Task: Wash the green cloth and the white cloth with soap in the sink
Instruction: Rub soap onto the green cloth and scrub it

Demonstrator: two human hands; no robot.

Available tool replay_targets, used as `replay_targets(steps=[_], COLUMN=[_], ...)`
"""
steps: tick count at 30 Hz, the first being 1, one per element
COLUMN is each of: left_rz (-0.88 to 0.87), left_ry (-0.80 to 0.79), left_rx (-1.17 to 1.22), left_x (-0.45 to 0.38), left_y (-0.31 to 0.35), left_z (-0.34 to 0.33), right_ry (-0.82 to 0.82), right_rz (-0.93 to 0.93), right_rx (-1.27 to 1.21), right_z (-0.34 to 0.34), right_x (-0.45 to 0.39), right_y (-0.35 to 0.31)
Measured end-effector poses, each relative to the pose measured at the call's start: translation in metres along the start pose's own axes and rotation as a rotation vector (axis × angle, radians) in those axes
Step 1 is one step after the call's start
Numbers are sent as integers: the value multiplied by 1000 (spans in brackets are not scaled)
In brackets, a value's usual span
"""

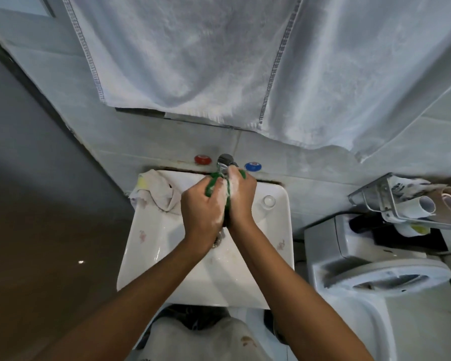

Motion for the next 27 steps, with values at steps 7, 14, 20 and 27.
replay_targets(steps=[7, 14, 20, 27], left_rz=[20, 5, -36, -61], left_ry=[49, 62, -71, -55], left_rx=[-8, -102, -60, -67], left_x=[-11, -38, -11, -13], left_y=[-11, -12, -5, 4], left_z=[13, 21, 5, 0], right_ry=[-86, -108, -23, -84], right_rz=[172, 246, 215, 176], right_rx=[157, 248, 227, 154], right_z=[-5, -14, -7, -8], right_x=[15, 25, -6, -3], right_y=[-4, -5, -15, -12])
Point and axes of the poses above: each hand's wrist, its own x-axis away from the middle knuckle, its own z-axis out of the back of the hand, y = z × x, the point moved 10 cm from there along -x, towards the middle knuckle, and after that the axes turned 9 degrees about x, right-handed, at the moved point
